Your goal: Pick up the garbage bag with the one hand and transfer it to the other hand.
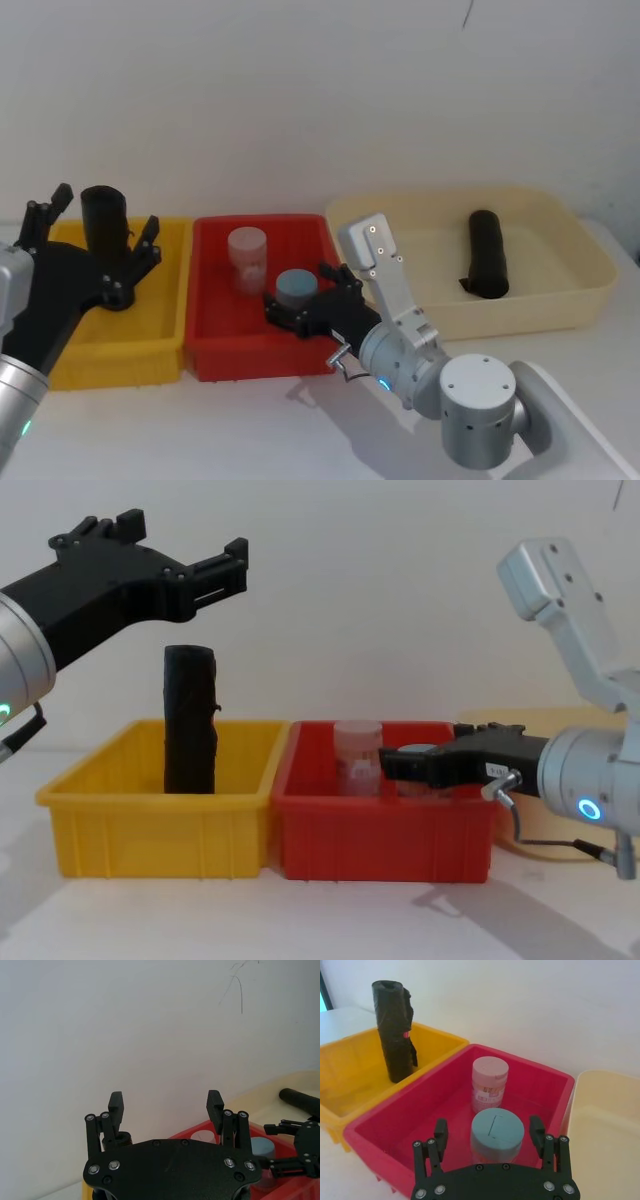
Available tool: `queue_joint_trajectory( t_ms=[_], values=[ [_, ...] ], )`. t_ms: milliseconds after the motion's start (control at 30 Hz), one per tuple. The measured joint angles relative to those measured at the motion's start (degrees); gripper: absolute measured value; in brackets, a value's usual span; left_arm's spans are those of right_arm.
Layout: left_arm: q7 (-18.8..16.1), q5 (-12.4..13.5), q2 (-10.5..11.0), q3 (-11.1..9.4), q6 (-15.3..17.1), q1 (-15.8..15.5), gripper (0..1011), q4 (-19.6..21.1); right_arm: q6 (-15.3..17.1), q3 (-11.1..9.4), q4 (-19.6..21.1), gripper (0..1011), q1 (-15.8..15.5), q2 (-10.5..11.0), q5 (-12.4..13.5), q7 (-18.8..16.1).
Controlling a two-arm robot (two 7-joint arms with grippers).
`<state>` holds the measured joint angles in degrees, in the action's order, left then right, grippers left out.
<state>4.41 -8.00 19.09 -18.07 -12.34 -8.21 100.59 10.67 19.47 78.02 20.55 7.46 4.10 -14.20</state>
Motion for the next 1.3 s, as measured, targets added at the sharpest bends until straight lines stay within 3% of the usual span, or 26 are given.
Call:
queue_joint_trajectory(
  t_ms=[867, 967, 1300],
  values=[
    [0.00, 0.00, 0.00, 0.00, 0.01, -0.01, 1000, 0.00, -0.06, -0.51, -4.08, 999, 2.25, -1.70, -0.46, 0.79],
    [0.00, 0.00, 0.00, 0.00, 0.01, -0.01, 1000, 0.00, 0.05, -0.56, -4.30, 961, 2.41, -1.82, -0.57, 0.90],
    [0.00, 0.00, 0.00, 0.00, 0.01, -0.01, 1000, 0.00, 0.32, -0.95, -4.81, 697, 2.74, -2.13, -0.98, 1.19]
  ],
)
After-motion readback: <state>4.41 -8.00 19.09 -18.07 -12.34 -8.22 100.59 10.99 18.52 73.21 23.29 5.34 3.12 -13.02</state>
